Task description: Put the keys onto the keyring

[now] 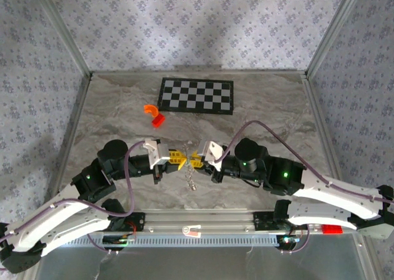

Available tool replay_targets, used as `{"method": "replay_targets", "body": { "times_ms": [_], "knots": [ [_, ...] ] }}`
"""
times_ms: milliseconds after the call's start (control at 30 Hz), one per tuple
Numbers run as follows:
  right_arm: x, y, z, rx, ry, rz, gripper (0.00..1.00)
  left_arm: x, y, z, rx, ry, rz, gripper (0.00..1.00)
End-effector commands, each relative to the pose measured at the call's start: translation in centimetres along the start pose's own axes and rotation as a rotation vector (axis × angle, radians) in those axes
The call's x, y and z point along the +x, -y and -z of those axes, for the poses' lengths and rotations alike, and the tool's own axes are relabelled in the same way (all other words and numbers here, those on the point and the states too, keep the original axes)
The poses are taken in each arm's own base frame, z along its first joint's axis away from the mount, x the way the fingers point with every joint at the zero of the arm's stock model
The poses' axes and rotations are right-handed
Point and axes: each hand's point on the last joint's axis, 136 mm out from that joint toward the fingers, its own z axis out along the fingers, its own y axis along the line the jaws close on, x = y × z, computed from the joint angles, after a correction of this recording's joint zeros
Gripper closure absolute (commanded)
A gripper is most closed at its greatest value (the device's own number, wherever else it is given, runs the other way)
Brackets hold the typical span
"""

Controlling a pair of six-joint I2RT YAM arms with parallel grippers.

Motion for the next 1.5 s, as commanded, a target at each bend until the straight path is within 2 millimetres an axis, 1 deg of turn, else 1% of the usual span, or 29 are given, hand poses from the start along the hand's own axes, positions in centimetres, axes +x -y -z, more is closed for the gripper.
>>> {"method": "replay_targets", "body": {
  "times_ms": [0, 67, 300, 600, 767, 933, 1033, 1100, 1233, 1300, 1467],
  "knots": [
    [0.1, -0.2, 0.5, 0.001, 0.016, 0.011, 0.87, -3.3, 0.6, 0.9, 0.017, 0.117, -0.044, 1.0],
    [0.1, -0.2, 0.5, 0.005, 0.015, 0.013, 0.88, -3.4, 0.6, 1.0, 0.017, 0.12, -0.044, 1.0],
    [0.2, -1.0, 0.0, -0.018, 0.009, 0.022, 0.87, -3.8, 0.7, 1.1, 0.019, 0.142, -0.035, 1.0],
    [0.0, -1.6, -0.4, -0.019, 0.017, 0.055, 0.97, -3.9, 0.7, 1.0, 0.025, 0.171, -0.011, 1.0],
    [0.7, -1.7, -0.8, 0.015, -0.04, 0.109, 1.0, -3.9, 0.7, 1.1, 0.027, 0.182, 0.0, 1.0],
    [1.5, -2.0, -1.4, 0.038, -0.092, 0.156, 1.0, -3.7, 0.7, 1.1, 0.024, 0.192, 0.01, 1.0],
    [1.8, -2.0, -1.4, 0.053, -0.108, 0.168, 1.0, -3.6, 0.7, 1.2, 0.022, 0.192, 0.009, 1.0],
    [1.7, -2.0, -1.2, 0.057, -0.098, 0.165, 1.0, -3.6, 0.7, 1.2, 0.022, 0.19, 0.01, 1.0],
    [1.2, -1.9, -0.3, 0.063, -0.056, 0.153, 0.98, -3.5, 0.8, 1.2, 0.024, 0.19, 0.008, 1.0],
    [1.0, -1.9, 0.2, 0.064, -0.033, 0.143, 0.94, -3.4, 0.8, 1.2, 0.026, 0.191, 0.008, 1.0],
    [0.6, -1.6, 1.5, 0.069, 0.009, 0.107, 0.72, -3.3, 0.9, 1.2, 0.03, 0.189, 0.004, 1.0]
  ]
}}
